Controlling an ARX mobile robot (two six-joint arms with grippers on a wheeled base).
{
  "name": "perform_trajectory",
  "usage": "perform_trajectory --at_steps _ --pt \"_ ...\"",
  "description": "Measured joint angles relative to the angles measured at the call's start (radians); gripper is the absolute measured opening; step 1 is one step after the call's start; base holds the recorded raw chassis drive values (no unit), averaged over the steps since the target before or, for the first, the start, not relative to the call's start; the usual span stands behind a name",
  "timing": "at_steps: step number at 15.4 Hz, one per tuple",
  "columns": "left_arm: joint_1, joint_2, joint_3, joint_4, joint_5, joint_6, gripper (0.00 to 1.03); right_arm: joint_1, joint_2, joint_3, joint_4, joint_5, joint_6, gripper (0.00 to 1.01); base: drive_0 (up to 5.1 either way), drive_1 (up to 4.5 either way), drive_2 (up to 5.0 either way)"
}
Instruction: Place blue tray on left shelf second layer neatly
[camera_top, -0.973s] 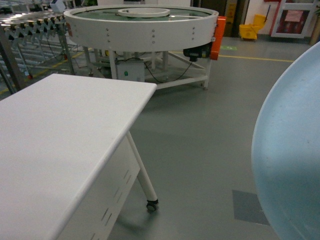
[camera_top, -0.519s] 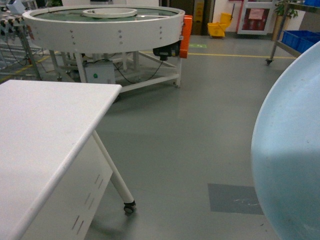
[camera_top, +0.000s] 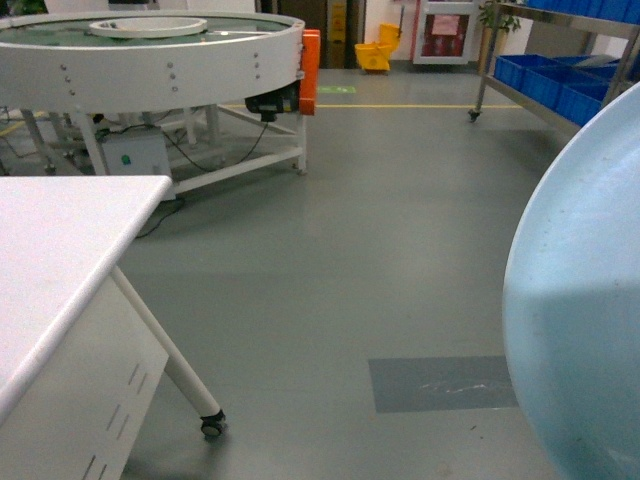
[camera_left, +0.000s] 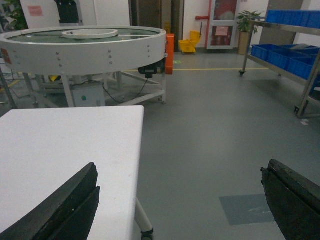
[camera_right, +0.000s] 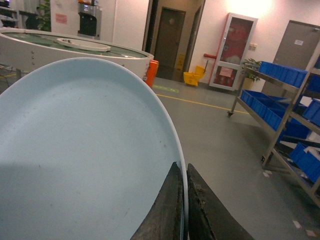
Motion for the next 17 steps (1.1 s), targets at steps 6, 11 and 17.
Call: perform_trajectory --at_steps 6,11,17 --pt "0.000 0.000 0.000 0.000 0.000 0.000 0.98 0.000 0.000 0.000 0.000 0.002 0.000 0.02 -1.5 -1.49 -1.5" --pt "0.000 0.000 0.000 0.000 0.000 0.000 0.98 0.000 0.000 0.000 0.002 0.002 0.000 0.02 -1.5 -1.49 -1.5" --pt "0.000 0.000 0.000 0.001 0.001 0.000 0.98 0.000 0.000 0.000 0.001 0.002 -0.002 0.02 0.0 4.24 -4.3"
